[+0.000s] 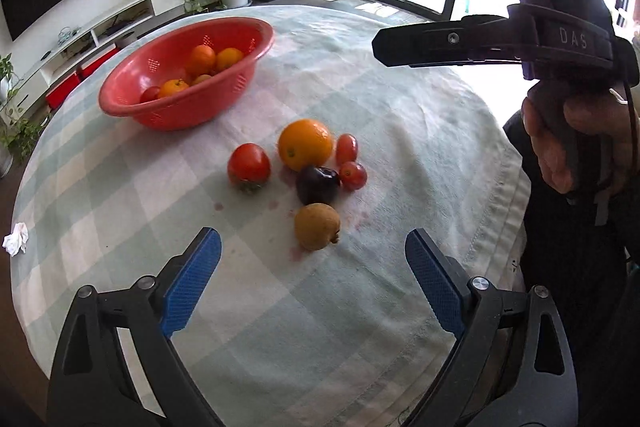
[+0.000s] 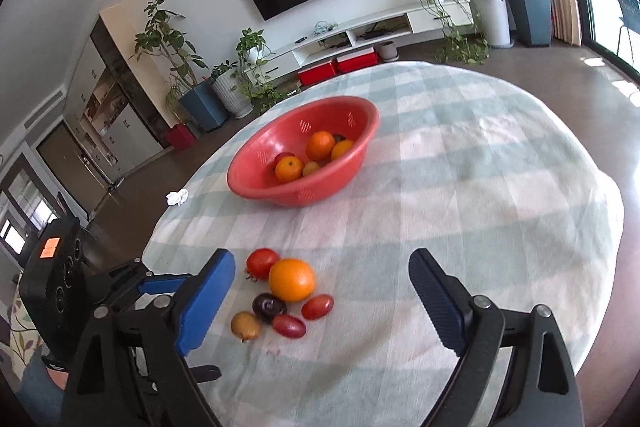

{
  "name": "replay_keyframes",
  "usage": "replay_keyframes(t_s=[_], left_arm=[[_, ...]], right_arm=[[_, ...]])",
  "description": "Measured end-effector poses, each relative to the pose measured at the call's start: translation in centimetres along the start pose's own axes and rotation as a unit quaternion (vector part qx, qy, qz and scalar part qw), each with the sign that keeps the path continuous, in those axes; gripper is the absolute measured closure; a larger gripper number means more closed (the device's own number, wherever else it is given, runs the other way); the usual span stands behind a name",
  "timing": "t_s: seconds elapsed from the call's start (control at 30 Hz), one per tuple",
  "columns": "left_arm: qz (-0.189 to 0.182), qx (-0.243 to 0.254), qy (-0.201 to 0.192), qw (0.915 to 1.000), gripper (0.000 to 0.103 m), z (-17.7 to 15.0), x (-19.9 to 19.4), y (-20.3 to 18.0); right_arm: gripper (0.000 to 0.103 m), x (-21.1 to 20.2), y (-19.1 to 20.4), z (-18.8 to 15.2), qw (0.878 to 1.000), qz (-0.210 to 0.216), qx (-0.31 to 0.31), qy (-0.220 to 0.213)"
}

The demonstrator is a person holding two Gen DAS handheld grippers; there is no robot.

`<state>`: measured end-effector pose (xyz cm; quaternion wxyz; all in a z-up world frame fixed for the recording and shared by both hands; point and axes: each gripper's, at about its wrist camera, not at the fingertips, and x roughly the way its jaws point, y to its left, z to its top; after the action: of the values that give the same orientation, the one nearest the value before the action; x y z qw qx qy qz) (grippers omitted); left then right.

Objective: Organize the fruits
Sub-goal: 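Withdraw both open tools from the bowl toward the remaining fruits, then lower the left tool onto the brown round fruit and close it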

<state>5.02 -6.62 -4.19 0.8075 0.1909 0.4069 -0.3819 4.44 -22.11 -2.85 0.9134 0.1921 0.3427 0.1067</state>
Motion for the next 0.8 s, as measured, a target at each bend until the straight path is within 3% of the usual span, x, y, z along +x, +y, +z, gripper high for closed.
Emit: replay_keyframes(t_s=[0.13,0.3,0.5,0.73,0.8], left_arm=[[-0.016,-0.002,-0.001,0.9999,0.010,0.3,0.4,-0.4],[-0.017,-0.015,0.013,0.9996,0.036,0.8,1.1,0.9],[-0.025,-0.012,0.029,0.9992,0.055,0.9,2.0,1.5],[-0.031,-0.004,0.036,0.9989,0.061,1.3,2.9,1.1],[-0.028,-0.003,0.040,0.9988,0.070,1.3,3.1,1.0]], right_arm=[[0.012,0.0,0.2,-0.7,1.000,0.000,0.001,-0.005],[0.012,-0.5,-0.4,-1.0,1.000,0.005,0.011,-0.015],[0.014,-0.5,-0.8,-0.9,1.000,0.008,0.015,-0.019],[0.019,-0.4,-0.7,-1.1,1.000,0.006,0.006,-0.016],[0.021,-0.4,-0.6,-1.1,1.000,0.006,0.004,-0.014]])
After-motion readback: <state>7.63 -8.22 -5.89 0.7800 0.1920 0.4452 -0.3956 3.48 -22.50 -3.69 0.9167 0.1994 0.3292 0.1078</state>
